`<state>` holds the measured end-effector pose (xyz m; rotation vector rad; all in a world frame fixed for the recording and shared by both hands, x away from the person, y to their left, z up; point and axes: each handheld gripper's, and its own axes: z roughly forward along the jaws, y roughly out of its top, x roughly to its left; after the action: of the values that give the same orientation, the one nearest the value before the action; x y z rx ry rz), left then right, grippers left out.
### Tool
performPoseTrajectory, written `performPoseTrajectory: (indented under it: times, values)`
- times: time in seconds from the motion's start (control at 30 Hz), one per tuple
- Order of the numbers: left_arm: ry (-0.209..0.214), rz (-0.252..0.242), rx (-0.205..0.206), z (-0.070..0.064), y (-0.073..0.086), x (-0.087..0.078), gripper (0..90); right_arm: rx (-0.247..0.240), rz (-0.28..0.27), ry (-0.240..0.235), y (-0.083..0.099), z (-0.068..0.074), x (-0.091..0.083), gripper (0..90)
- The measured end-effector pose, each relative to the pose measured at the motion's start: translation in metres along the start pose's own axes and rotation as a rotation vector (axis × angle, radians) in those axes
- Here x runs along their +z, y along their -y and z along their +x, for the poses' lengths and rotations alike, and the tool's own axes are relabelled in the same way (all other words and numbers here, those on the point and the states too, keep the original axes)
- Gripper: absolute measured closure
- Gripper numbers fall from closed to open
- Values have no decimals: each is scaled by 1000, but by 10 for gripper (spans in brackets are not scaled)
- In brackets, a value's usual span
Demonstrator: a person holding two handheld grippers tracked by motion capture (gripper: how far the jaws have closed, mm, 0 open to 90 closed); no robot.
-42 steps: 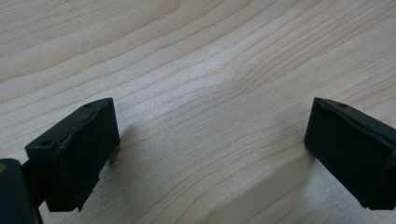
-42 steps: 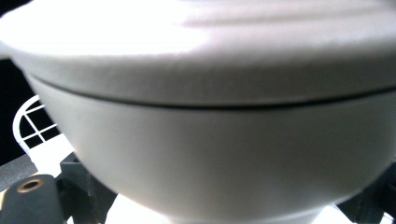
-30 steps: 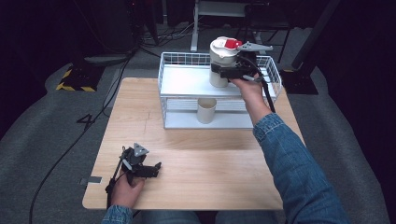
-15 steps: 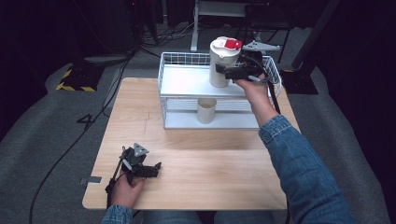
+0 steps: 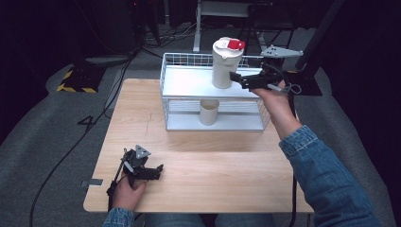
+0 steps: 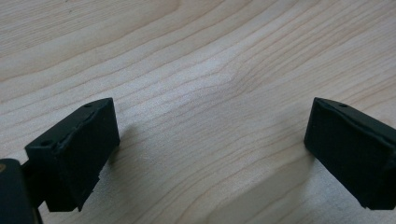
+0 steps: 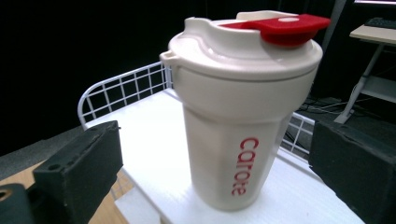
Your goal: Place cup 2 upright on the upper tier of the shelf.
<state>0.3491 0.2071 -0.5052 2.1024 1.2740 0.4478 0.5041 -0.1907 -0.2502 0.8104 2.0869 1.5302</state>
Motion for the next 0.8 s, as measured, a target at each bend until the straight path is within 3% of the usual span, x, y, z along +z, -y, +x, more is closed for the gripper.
performPoseTrajectory:
  times: [0.27,0.8]
  values:
    - [0,0,0,0,0,0,38,-10,8,-16,11,3,-29,34]
    - [-3,-4,0,0,0,0,38,-17,59,9,46,-3,-76,39]
